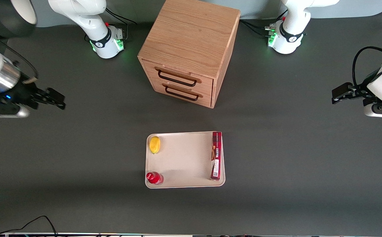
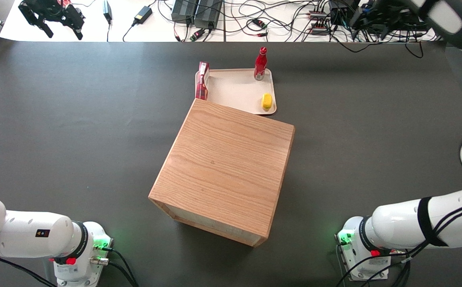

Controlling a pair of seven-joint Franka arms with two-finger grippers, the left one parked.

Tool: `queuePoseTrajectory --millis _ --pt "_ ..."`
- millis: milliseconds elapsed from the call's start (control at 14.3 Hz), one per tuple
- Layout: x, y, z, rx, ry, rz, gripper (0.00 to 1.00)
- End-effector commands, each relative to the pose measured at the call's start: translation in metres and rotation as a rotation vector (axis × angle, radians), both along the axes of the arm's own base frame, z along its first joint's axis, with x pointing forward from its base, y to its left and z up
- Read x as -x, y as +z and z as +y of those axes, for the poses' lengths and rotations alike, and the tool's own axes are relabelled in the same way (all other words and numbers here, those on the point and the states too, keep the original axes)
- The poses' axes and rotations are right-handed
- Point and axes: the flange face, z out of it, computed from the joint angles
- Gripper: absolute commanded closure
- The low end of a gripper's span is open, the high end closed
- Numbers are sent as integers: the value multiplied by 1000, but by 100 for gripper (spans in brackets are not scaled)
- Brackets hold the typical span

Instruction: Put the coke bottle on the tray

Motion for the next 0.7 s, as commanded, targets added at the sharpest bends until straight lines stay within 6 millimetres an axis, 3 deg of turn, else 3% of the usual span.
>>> queuePoseTrajectory --millis 0,209,628 --pt "35 23 -21 -9 36 22 0" --pt "27 50 -33 -64 2 -32 0" --pt "16 48 -42 -72 -6 -18 0"
